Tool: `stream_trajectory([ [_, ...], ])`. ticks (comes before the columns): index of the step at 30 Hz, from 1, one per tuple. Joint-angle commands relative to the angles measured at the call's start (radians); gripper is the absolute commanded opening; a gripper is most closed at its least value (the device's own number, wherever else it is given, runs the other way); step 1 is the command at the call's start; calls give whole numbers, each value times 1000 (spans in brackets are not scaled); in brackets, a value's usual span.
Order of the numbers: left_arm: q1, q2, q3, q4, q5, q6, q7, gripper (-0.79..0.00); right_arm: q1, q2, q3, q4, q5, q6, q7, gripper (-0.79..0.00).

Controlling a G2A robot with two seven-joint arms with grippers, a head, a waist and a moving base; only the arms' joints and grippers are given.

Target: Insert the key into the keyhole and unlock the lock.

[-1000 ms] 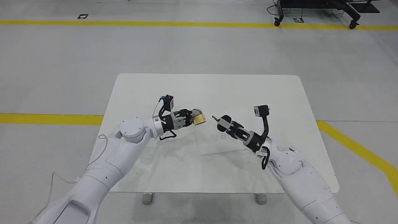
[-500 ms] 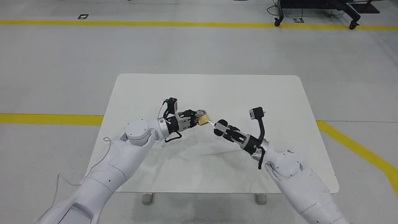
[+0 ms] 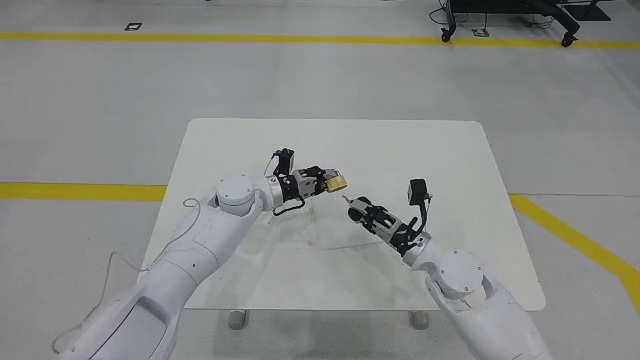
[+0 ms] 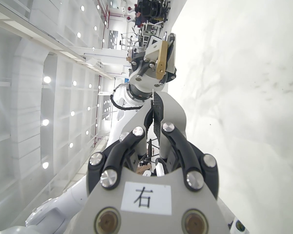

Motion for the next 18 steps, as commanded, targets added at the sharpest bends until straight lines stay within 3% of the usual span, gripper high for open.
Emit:
stream_trajectory([
  [1, 0, 0, 0, -2, 1, 2, 1, -785, -2, 0, 1, -8, 4, 0, -5, -785],
  [10, 9, 0, -2, -10, -7, 0, 3, -785, -2, 0, 1, -8, -1, -1, -9, -785],
  [18, 56, 9, -40, -70, 12, 2, 18, -785, 10, -23, -79, 1, -95, 67, -178, -785],
])
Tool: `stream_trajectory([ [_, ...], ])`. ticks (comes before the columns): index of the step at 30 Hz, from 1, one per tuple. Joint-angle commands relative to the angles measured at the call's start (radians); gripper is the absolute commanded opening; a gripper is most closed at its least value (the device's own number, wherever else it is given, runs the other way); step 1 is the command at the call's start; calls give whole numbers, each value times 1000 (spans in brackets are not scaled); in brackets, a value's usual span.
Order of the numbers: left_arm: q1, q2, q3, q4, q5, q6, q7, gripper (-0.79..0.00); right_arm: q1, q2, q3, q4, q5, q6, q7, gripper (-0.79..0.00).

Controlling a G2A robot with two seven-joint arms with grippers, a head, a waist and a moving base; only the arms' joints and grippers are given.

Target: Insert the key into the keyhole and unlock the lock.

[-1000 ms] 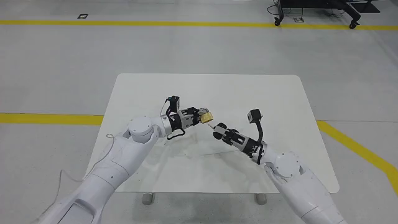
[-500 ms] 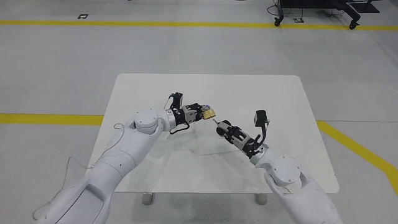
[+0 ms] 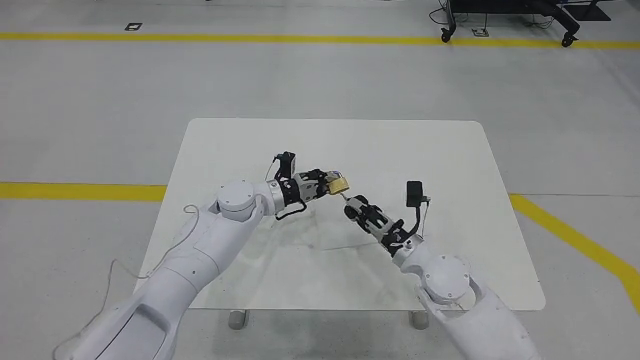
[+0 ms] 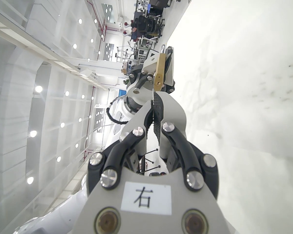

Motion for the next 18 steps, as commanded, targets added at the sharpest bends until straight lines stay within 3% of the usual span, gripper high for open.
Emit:
stream_trajectory([
  [1, 7, 1, -7, -10, 6, 4, 3, -785, 3, -4, -9, 2, -14, 17, -31, -785],
  [18, 45, 2, -56, -61, 71, 21, 61, -785, -31, -25, -33, -36, -124, 41, -215, -785],
])
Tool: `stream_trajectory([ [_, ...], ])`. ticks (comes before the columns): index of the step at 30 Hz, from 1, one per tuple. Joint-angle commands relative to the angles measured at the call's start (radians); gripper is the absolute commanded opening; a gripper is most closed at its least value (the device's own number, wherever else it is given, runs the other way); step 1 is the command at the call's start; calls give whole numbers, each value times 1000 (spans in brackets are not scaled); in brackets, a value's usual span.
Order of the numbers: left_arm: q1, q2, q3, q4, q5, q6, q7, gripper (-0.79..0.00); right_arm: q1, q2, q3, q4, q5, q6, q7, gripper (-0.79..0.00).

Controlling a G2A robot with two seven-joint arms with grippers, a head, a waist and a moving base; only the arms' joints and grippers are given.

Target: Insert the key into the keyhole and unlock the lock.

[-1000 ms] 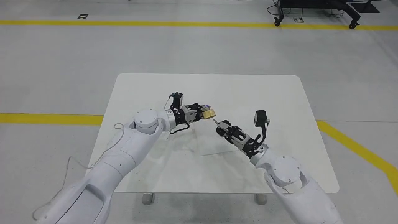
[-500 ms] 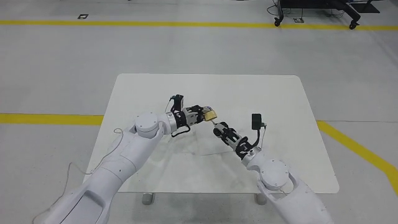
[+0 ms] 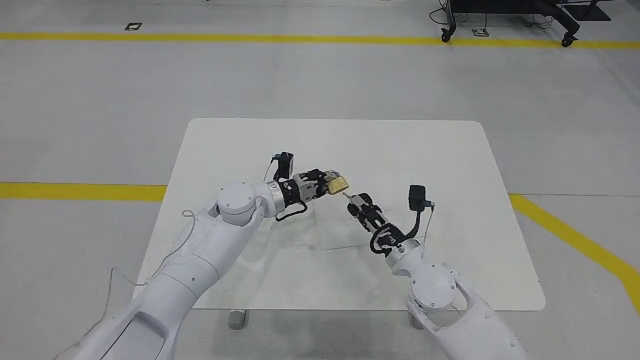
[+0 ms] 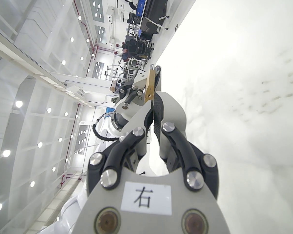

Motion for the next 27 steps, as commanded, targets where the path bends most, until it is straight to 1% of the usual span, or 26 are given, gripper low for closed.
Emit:
stream_trajectory([
  [1, 5, 0, -5, -5, 7, -1, 10, -785, -6, -3, -5, -7, -9, 2, -20, -785],
  [7, 12, -1, -17, -16, 25, 15, 8, -785, 3, -15, -18, -7, -1, 25, -58, -785],
  [14, 18, -4, -30, -20, 34, 23, -6, -785, 34, -28, -27, 15, 14, 68, -61, -785],
  [21, 20, -7, -43, -18, 43, 30, -4, -785, 38, -35, -25, 20, 18, 62, -51, -785],
  [27, 29, -10, -64, -16, 28, 32, 18, -785, 21, -41, -21, 9, 8, 50, -85, -785],
])
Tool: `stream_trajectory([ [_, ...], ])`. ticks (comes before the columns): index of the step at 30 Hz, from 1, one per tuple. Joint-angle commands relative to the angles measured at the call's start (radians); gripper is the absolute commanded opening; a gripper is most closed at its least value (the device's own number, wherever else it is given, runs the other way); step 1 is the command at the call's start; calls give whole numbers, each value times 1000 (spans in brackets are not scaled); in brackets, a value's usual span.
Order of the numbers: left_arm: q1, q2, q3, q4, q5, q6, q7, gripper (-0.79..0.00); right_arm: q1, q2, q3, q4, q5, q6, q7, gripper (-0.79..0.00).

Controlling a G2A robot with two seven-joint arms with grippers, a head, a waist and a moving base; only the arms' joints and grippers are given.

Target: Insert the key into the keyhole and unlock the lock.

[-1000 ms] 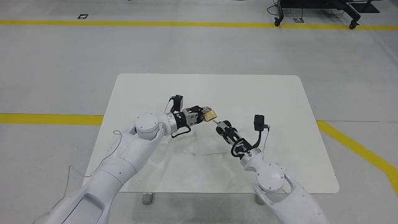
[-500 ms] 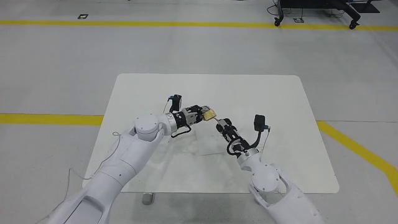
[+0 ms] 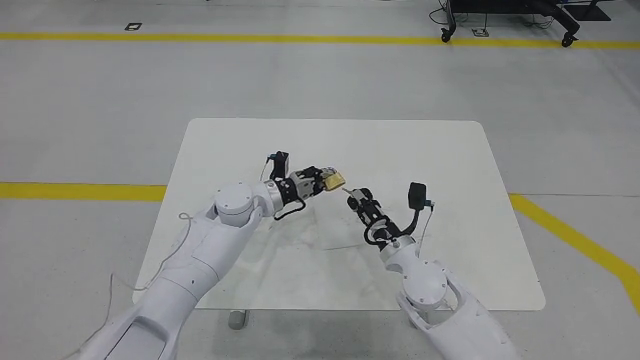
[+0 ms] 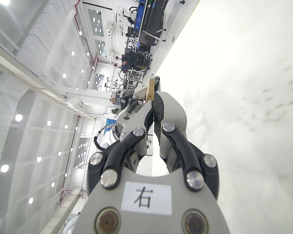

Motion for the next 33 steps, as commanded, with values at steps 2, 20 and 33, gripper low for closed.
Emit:
stream_trajectory([
  [2, 2, -1, -6, -1, 0, 3, -4, -785, -5, -4, -8, -7, -7, -2, -10, -785],
  [20, 5, -10, -20, 5, 19, 20, -42, -785, 34, -35, -32, 35, 3, 16, -55, -785],
  [33, 3, -20, -26, 15, 27, 26, -50, -785, 37, -55, -64, 44, -86, 26, -115, -785],
])
